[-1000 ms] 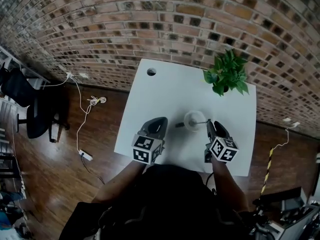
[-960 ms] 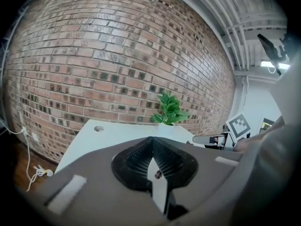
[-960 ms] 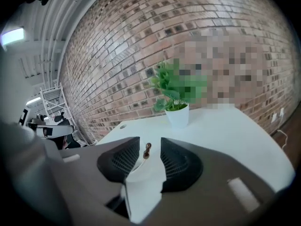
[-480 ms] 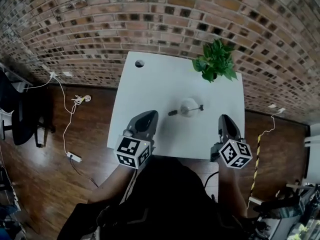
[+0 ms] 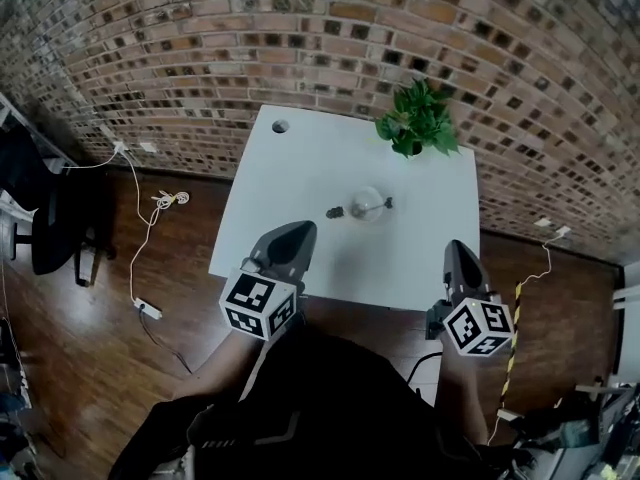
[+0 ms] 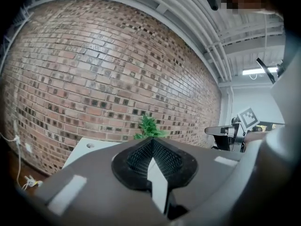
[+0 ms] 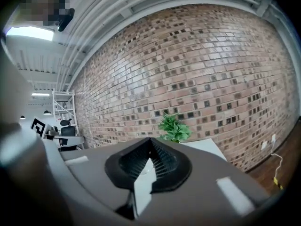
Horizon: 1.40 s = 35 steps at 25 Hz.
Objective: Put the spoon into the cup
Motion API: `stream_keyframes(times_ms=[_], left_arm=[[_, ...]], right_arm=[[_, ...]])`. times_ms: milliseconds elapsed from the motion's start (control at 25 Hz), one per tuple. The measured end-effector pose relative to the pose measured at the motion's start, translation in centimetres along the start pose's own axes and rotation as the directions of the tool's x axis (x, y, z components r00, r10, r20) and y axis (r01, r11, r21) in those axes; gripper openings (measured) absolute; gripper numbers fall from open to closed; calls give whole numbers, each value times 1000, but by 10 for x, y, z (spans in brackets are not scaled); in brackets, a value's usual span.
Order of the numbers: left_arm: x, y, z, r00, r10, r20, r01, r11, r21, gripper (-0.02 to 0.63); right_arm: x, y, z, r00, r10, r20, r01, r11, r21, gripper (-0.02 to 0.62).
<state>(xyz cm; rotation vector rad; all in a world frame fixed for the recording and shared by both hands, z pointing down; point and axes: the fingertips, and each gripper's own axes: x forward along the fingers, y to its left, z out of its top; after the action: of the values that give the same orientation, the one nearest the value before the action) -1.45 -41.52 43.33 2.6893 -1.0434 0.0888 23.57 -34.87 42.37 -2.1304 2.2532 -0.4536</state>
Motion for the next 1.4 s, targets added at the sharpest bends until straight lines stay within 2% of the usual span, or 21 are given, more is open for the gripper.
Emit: stream_keyframes(times_ms=[280,440,560,760,1080,1280,1400], left_arm=[[-31,-80,3,999,33,17,-34,999,25,-6],[-47,-137,-3,1000,14,19,-15,998,55,-6],[-62,-162,-5,999,30,21,-32,997,73,-6],[-85,-175,3,997,70,34,-73,993,96,-6],[-113,-179,24,997,24,75,-34,991,130,-6],[-140,-167,39,993,40,108,-54,990,130,-6],[-149,-166,36,994,36,107,-49,991,124,-6]], right_arm=[[-71,-26,11,995,97,16,-97,995,8,8],[-111,-45,9,991,131,3,-131,991,5,6],[-131,-53,7,988,151,0,-151,988,23,6],[-159,-44,14,982,186,14,-186,982,14,6],[-184,-18,24,984,169,58,-170,985,10,6],[-194,3,28,986,161,51,-161,987,-13,6],[-200,12,28,985,168,48,-167,985,-35,6]])
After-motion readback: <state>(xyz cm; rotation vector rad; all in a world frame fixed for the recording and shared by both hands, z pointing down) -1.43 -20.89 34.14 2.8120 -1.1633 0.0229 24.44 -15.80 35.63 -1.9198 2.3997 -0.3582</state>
